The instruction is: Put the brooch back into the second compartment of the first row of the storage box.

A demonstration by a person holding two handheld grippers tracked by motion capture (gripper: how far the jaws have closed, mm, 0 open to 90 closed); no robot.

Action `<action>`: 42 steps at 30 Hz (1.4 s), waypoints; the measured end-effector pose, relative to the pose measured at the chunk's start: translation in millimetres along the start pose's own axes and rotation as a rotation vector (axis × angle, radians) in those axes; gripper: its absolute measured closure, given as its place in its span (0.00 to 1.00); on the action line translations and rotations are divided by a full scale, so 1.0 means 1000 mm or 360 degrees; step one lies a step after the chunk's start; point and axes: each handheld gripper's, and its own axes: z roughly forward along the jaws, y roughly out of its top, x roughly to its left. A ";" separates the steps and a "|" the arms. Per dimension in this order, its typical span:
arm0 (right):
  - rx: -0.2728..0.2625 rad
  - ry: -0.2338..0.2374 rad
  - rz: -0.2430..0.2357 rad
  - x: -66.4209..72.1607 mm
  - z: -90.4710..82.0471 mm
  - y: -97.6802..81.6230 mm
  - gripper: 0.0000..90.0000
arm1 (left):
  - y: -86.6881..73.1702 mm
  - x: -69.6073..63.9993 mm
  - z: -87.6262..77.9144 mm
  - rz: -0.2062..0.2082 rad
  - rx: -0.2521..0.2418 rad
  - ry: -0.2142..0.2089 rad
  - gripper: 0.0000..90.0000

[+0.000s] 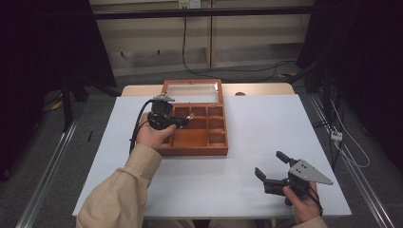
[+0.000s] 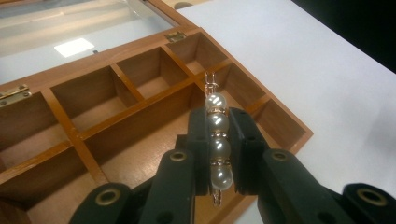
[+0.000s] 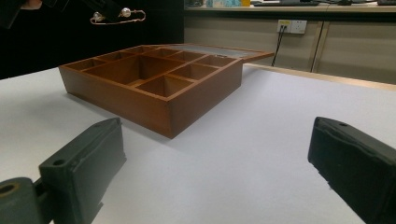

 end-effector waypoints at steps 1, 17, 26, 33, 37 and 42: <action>-0.0001 -0.0001 0.0000 0.000 0.000 0.000 0.04 | 0.000 0.001 0.000 0.0004 0.0001 0.0003 0.89; -0.0002 0.0000 0.0002 0.000 0.000 0.000 0.04 | 0.003 0.011 0.005 -0.0025 0.0015 0.0042 0.89; -0.0002 0.0003 0.0002 -0.001 0.000 0.000 0.04 | 0.006 0.019 0.009 -0.0050 0.0012 0.0069 0.89; -0.0003 0.0005 0.0004 -0.001 0.000 0.000 0.04 | 0.008 0.023 0.013 -0.0073 0.0017 0.0080 0.89; -0.0004 0.0007 0.0005 -0.001 0.000 0.000 0.04 | 0.010 0.025 0.016 -0.0071 0.0020 0.0089 0.89; -0.0004 0.0006 0.0007 -0.001 0.000 0.000 0.04 | 0.012 0.027 0.019 -0.0080 0.0019 0.0097 0.89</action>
